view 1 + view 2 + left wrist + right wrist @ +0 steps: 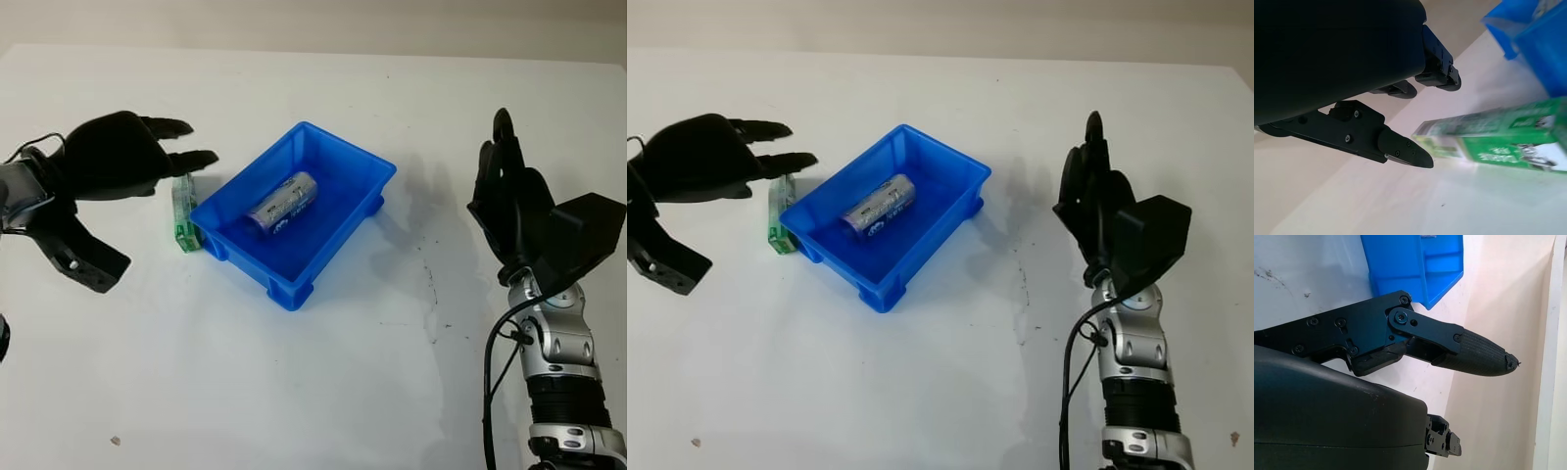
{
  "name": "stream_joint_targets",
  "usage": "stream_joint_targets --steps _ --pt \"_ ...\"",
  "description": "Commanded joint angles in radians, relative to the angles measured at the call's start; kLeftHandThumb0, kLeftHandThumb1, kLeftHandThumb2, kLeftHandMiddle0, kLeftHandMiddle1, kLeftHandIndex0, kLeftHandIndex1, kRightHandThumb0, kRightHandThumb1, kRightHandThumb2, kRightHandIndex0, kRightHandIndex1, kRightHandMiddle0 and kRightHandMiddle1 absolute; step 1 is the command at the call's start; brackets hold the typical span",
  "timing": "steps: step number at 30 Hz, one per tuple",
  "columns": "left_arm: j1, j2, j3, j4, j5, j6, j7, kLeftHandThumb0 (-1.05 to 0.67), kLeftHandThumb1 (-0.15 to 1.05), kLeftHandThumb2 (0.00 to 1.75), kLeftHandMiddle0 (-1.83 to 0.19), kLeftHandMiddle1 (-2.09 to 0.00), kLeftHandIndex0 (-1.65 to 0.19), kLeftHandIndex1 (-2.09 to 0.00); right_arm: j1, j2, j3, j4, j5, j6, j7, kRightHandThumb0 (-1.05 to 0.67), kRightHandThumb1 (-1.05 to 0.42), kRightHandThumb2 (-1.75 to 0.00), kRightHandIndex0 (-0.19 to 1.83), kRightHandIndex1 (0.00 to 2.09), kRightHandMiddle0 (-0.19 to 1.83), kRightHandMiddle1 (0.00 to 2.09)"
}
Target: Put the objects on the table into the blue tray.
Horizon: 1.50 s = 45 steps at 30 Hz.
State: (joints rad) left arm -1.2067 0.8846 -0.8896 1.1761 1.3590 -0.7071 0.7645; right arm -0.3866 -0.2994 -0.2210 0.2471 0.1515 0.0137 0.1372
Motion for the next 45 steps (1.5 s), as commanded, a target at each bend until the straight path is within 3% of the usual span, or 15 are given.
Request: stream_joint_targets --steps 1,6,12,13,14,15,17,19,22,25,28,30,35,42,45 --pt "0.007 0.006 -0.020 -0.016 0.011 -0.004 0.034 -0.12 0.96 0.06 -0.44 -0.07 -0.37 -0.08 0.009 -0.003 -0.009 -0.010 -0.001 -0.016 0.000 -0.81 -1.05 -0.77 -0.19 0.00 -0.19 0.00" --pt "0.024 0.013 -0.052 -0.028 0.034 -0.007 0.067 0.02 1.01 0.07 -0.49 -0.08 -0.42 -0.10 0.006 -0.001 -0.008 -0.008 0.002 -0.017 0.002 -0.81 -1.05 -0.78 -0.19 0.00 -0.19 0.00" --pt "0.041 0.017 -0.115 -0.043 0.093 0.002 0.136 -0.12 0.96 0.05 -0.61 -0.13 -0.55 -0.16 0.009 0.001 -0.012 -0.009 0.003 -0.011 -0.005 -0.81 -1.05 -0.77 -0.19 0.00 -0.19 0.00" --pt "0.044 0.015 -0.135 -0.043 0.117 0.019 0.161 -0.15 0.96 0.05 -0.50 -0.77 -0.61 -0.41 0.009 0.000 -0.012 -0.010 0.002 -0.010 -0.005 -0.81 -1.05 -0.77 -0.19 0.00 -0.19 0.00" --pt "0.047 0.012 -0.147 -0.042 0.130 0.028 0.166 -0.19 0.96 0.05 -0.39 -1.55 -0.47 -1.08 0.009 -0.001 -0.012 -0.010 0.002 -0.010 -0.004 -0.81 -1.05 -0.77 -0.19 0.00 -0.19 0.00" --pt "0.051 0.011 -0.151 -0.039 0.133 0.033 0.158 -0.18 0.98 0.06 -0.41 -1.82 -0.37 -1.48 0.010 -0.003 -0.012 -0.009 0.003 -0.011 -0.002 -0.80 -1.05 -0.77 -0.19 0.00 -0.19 0.00" --pt "0.057 0.009 -0.148 -0.034 0.126 0.034 0.133 -0.18 0.98 0.05 -0.45 -2.04 -0.33 -1.78 0.010 -0.004 -0.013 -0.008 0.004 -0.010 0.000 -0.80 -1.05 -0.77 -0.19 0.00 -0.19 0.00" --pt "0.063 0.012 -0.141 -0.034 0.113 0.039 0.071 -0.17 1.00 0.06 -0.45 -2.08 -0.26 -1.94 0.009 -0.004 -0.013 -0.006 0.003 -0.011 0.000 -0.81 -1.05 -0.77 -0.19 0.00 -0.19 0.00" --pt "0.081 0.026 -0.124 -0.049 0.087 0.053 -0.029 -0.35 1.02 0.06 -0.45 -2.09 -0.26 -1.73 0.009 -0.003 -0.013 -0.008 0.000 -0.011 -0.003 -0.80 -1.05 -0.77 -0.19 0.00 -0.19 0.00" --pt "0.099 0.035 -0.099 -0.072 0.053 0.071 -0.128 -0.48 1.04 0.24 -0.59 -2.09 -0.16 -2.01 0.009 -0.003 -0.013 -0.006 -0.001 -0.014 -0.004 -0.80 -1.05 -0.77 -0.19 0.00 -0.19 0.00" --pt "0.111 0.047 -0.067 -0.096 0.011 0.075 -0.247 -0.47 1.05 0.39 -0.76 -2.09 -0.23 -2.09 0.007 -0.002 -0.013 0.001 0.001 -0.016 -0.002 -0.81 -1.05 -0.77 -0.19 0.00 -0.19 0.00" --pt "0.123 0.057 -0.041 -0.104 -0.013 0.093 -0.272 -0.47 1.05 0.42 -0.84 -2.09 -0.31 -2.09 0.005 -0.002 -0.013 0.005 0.003 -0.018 0.002 -0.81 -1.05 -0.76 -0.19 0.00 -0.19 0.00" --pt "0.139 0.076 0.029 -0.072 -0.077 0.194 -0.315 -0.49 1.05 0.32 -0.69 -2.09 -0.28 -2.09 -0.001 0.001 -0.013 0.016 0.009 -0.024 0.011 -0.80 -1.05 -0.76 -0.19 0.00 -0.19 0.00" --pt "0.104 0.082 0.023 -0.014 -0.047 0.355 -0.375 -0.49 1.05 0.33 -0.61 -2.09 0.00 -2.03 -0.004 -0.001 -0.012 0.030 0.015 -0.031 0.016 -0.80 -1.05 -0.76 -0.19 0.00 -0.19 0.00" --pt "0.092 0.085 0.054 0.016 -0.078 0.399 -0.361 -0.48 1.05 0.23 -0.63 -2.09 -0.13 -2.04 -0.003 -0.003 -0.010 0.032 0.012 -0.031 0.018 -0.80 -1.05 -0.75 -0.19 0.00 -0.19 0.00"
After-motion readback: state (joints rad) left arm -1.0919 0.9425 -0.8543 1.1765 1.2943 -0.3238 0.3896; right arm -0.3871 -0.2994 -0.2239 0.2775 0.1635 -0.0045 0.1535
